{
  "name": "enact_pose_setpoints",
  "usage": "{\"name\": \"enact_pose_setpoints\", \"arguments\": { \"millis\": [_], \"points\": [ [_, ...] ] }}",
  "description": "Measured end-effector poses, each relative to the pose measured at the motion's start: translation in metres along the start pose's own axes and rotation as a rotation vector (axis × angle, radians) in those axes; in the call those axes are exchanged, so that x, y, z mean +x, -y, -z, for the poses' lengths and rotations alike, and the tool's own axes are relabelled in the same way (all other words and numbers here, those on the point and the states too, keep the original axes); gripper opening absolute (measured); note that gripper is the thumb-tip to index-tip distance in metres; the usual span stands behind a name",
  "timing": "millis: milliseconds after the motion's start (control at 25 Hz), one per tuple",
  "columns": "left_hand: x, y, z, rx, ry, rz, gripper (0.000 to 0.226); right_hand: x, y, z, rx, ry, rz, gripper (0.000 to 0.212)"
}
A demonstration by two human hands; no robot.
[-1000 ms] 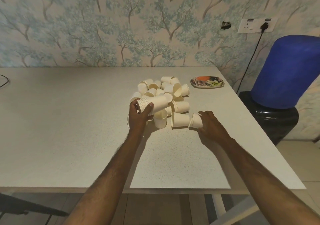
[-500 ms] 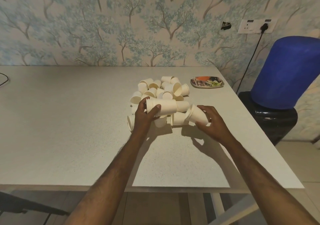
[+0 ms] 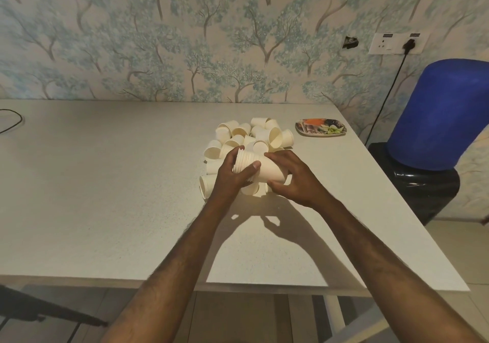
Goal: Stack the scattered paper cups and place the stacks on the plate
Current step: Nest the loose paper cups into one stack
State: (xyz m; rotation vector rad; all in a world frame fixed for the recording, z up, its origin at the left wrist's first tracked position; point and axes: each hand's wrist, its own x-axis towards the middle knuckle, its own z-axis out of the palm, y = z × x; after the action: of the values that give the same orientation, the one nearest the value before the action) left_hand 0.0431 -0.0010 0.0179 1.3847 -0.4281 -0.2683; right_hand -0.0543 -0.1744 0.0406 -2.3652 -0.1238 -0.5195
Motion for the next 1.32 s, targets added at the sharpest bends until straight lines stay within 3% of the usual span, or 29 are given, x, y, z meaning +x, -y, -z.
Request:
{"name": "enact_pose_setpoints", "arguments": {
  "millis": [120, 200, 320, 480, 640, 800, 1000, 1320],
  "points": [
    [0.001, -0.002, 0.007, -0.042, -0.077, -0.002, 0.058, 0.004, -0.007, -0.004, 0.083, 0.004, -0.044, 0.076],
    [0.002, -0.003, 0.016, -0.061, -0.157, -0.008, 0.059, 0.005, -0.022, -0.005, 0.095, 0.019, -0.198, 0.086],
    [0.003, -0.003, 0.030, -0.070, -0.237, -0.007, 0.062, 0.000, -0.048, -0.013, -0.167, 0.056, -0.358, 0.087],
    [0.003, 0.000, 0.039, -0.077, -0.259, 0.005, 0.064, -0.006, -0.068, -0.029, -0.411, 0.150, -0.300, 0.083],
    [0.004, 0.001, 0.041, -0.082, -0.255, 0.007, 0.064, -0.007, -0.076, -0.036, -0.477, 0.136, -0.310, 0.074],
    [0.008, 0.002, 0.045, -0.076, -0.261, 0.011, 0.063, -0.015, -0.079, -0.022, -0.359, 0.088, -0.344, 0.068],
    [0.012, 0.005, 0.034, -0.013, -0.222, 0.011, 0.064, -0.011, -0.053, 0.001, -0.095, 0.060, -0.165, 0.067],
    [0.021, -0.002, 0.022, -0.023, -0.163, 0.012, 0.051, 0.018, -0.009, 0.001, -0.012, 0.015, -0.047, 0.065]
  ]
}}
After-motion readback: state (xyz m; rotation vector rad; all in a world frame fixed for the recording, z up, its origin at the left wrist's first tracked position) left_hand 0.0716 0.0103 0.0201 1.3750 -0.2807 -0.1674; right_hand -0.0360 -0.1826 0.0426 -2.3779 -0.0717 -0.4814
